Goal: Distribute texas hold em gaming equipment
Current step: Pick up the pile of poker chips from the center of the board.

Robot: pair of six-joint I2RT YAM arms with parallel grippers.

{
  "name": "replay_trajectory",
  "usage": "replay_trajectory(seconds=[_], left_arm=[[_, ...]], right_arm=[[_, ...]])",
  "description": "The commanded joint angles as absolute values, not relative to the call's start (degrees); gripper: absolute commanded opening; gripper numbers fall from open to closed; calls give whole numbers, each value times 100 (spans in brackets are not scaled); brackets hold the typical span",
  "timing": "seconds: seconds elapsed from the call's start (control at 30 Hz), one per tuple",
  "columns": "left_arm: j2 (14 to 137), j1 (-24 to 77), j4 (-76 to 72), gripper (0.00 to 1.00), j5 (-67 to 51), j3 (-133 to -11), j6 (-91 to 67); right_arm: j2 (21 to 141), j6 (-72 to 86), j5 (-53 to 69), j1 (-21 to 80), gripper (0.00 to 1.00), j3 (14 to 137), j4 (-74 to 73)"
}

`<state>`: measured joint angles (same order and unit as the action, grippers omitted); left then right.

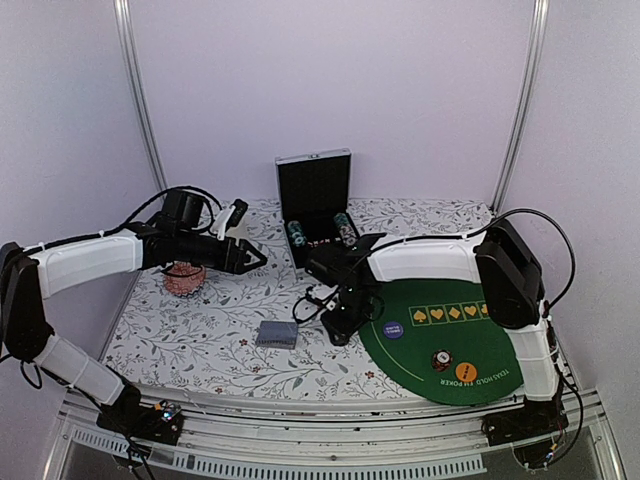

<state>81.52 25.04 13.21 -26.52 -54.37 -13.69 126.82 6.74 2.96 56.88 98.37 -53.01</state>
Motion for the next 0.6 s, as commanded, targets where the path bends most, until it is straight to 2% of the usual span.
replay_trajectory(seconds=[0.0,0.17,0.23,0.37,0.57], left_arm=[[8174,2408,1387,64,-2723,-5383,-1323],[8142,2411,1401,64,-2740,-5378,-1299],[8127,2404,1416,63,-2730,-5379,-1277],[8112,2399,1437,63,-2694,-5379,-1211],[8202,2377,1460,64,-2807,-5473,-1184]], right_arm=[[12236,759,734,5765,20,10118,-5322],[11382,1068,585,5558,20,9694,-5538],[10900,1463,422,5393,16,9088,-5670],[9816,2258,110,5031,15,7527,-5991],[8538,3228,7,4590,15,6079,-6374]])
